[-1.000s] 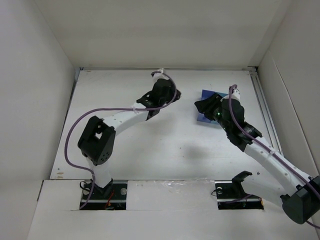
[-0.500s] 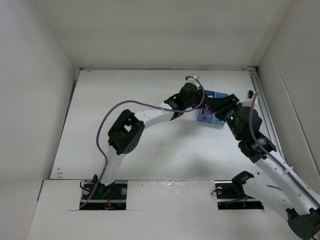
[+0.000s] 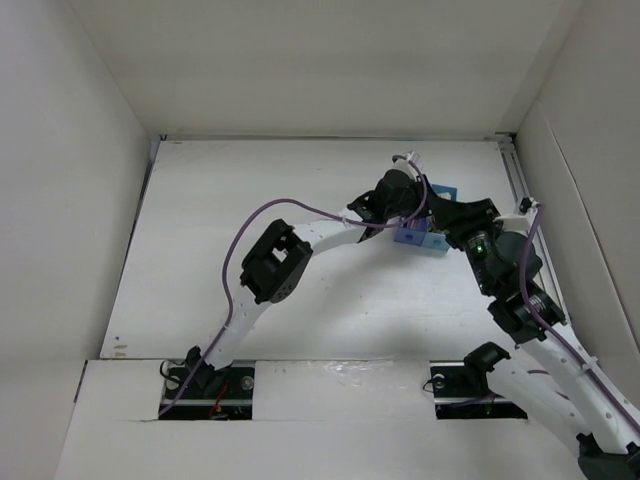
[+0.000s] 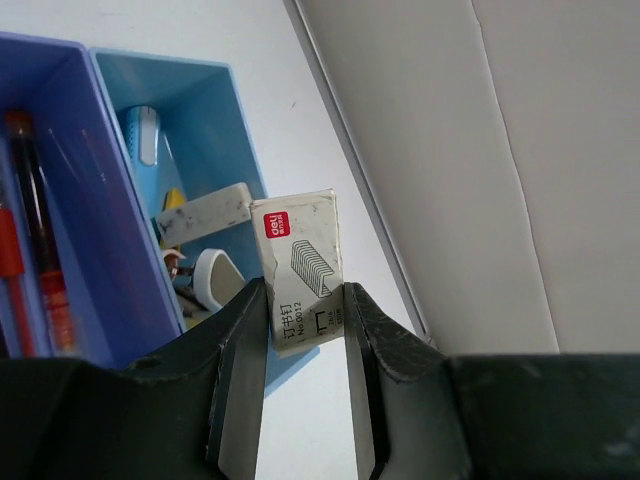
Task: Sort the stationery into containers
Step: Place the stationery in the storage box.
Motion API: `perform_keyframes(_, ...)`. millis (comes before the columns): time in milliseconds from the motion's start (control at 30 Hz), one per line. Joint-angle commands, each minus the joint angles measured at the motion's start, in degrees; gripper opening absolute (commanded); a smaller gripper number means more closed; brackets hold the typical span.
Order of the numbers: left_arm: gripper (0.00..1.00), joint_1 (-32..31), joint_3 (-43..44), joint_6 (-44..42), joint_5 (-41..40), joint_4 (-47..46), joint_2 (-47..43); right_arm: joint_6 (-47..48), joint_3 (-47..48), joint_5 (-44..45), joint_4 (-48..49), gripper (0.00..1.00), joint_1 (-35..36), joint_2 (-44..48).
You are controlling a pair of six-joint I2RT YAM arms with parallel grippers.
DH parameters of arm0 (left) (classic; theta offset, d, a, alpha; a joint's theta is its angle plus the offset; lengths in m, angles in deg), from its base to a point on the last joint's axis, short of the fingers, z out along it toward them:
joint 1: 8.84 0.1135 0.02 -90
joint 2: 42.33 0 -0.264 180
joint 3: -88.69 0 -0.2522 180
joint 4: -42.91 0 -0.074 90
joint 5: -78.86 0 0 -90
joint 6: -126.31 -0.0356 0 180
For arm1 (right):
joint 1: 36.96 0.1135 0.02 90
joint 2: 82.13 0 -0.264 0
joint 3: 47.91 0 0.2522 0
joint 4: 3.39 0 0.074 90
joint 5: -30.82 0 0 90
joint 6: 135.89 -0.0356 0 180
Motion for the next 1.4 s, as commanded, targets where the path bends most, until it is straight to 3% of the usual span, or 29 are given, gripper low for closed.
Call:
perform_keyframes(0, 0.17, -0.58, 5.32, 0.31, 1.70, -2.54, 1.14, 0.12, 0.15, 0.69, 1.89, 0.55, 0.63, -1.23)
perform_keyframes(433, 0.31, -0.58, 10.86, -0.22, -0.67, -0.26, 4.83, 0.65, 0.67, 0.15, 1.89, 0.55, 0.63, -1.94)
perform_keyframes(733, 0.52, -0.58, 10.78, -1.35, -1.28, -0.25, 4.75, 0.65, 0.67, -0.37, 1.89, 0.55, 0.63, -2.56)
perform_keyframes(967, 0.53, -0.58, 7.61, -2.41, -2.34, -1.13, 1.67, 0.65, 0.67, -0.37, 1.89, 0.55, 0.63, -2.56)
perform_keyframes(1367, 0.53, -0.58, -5.64, -7.42, -6.12, -4.99, -9.57, 0.65, 0.67, 0.15, 1.89, 0.55, 0.63, -2.03)
